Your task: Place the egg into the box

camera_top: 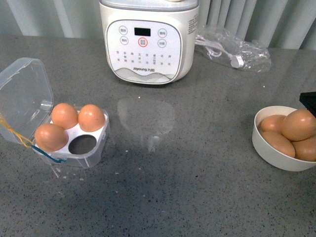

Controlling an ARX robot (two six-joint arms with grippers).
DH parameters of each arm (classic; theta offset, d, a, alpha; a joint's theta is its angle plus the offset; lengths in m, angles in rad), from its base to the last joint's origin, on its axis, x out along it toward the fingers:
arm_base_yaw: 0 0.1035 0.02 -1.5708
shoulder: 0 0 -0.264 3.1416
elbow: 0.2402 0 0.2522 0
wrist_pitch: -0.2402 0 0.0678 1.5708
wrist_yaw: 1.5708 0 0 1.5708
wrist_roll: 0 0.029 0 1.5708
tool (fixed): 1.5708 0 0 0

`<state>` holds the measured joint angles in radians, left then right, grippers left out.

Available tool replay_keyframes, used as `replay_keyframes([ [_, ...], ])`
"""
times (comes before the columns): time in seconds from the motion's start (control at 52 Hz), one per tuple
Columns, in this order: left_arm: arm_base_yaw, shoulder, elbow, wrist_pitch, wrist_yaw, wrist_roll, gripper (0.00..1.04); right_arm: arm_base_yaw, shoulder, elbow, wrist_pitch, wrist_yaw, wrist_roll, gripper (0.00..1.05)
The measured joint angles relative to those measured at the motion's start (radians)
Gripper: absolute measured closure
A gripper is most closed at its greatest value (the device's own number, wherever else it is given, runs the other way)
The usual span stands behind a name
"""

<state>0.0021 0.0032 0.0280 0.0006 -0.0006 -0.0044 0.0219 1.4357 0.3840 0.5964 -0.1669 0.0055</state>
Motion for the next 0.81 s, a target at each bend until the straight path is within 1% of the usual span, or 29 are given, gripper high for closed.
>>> replay_keyframes([
  [0.192, 0.0, 0.0, 0.0, 0.0, 0.0, 0.0, 0.07, 0.018, 0.085, 0.03, 0.021, -0.015, 0.016, 0.07],
  [0.808, 0.0, 0.0, 0.0, 0.0, 0.0, 0.0, 0.07, 0.024, 0.182, 0.037, 0.065, -0.037, 0.025, 0.07],
])
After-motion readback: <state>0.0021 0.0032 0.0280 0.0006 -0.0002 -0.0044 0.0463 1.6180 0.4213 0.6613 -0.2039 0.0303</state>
